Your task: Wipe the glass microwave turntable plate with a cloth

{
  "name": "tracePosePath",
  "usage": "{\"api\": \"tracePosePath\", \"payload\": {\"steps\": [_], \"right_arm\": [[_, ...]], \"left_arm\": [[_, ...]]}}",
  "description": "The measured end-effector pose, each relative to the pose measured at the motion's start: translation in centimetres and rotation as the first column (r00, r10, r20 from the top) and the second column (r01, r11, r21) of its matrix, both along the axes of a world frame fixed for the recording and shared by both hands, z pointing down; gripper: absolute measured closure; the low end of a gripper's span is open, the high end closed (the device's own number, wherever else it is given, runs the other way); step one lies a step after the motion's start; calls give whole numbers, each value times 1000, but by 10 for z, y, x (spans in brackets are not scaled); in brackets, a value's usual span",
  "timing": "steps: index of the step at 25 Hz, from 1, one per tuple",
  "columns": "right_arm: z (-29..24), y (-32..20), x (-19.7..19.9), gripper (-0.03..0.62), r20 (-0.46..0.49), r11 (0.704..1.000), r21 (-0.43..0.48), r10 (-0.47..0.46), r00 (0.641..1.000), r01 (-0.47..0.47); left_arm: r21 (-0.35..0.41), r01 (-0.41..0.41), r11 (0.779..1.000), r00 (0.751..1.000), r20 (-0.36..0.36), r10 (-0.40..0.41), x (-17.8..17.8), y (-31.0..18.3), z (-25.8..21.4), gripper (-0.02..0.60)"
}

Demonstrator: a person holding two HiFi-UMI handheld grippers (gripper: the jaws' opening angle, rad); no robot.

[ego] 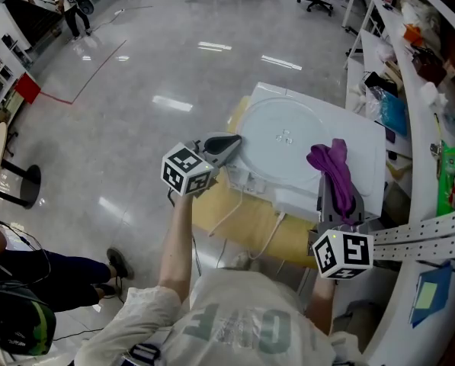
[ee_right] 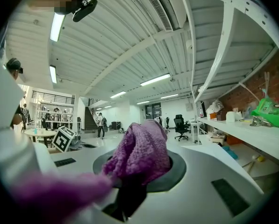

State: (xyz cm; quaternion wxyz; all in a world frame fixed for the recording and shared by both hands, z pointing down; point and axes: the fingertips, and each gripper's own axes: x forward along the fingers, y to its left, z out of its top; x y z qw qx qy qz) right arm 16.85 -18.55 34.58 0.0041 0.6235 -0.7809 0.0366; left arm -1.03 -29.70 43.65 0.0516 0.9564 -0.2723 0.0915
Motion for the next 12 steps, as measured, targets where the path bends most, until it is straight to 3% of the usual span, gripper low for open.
{"api": "tracePosePath", "payload": {"steps": [4, 7, 12], "right_arm": [[0, -8, -16, 536, -18, 998, -12, -54, 998, 53], [-7, -22, -36, 536, -57, 989, -11, -147, 987, 147], [-6, -66, -76, 537, -168, 948, -89, -317, 934, 306]], "left_arm": [[9, 40, 999, 998, -52, -40, -1, 0, 0, 579], [8, 44, 999, 996, -75, -43, -2, 2, -1, 579], [2, 33, 999, 996, -79, -32, 0, 1, -1, 578]]}}
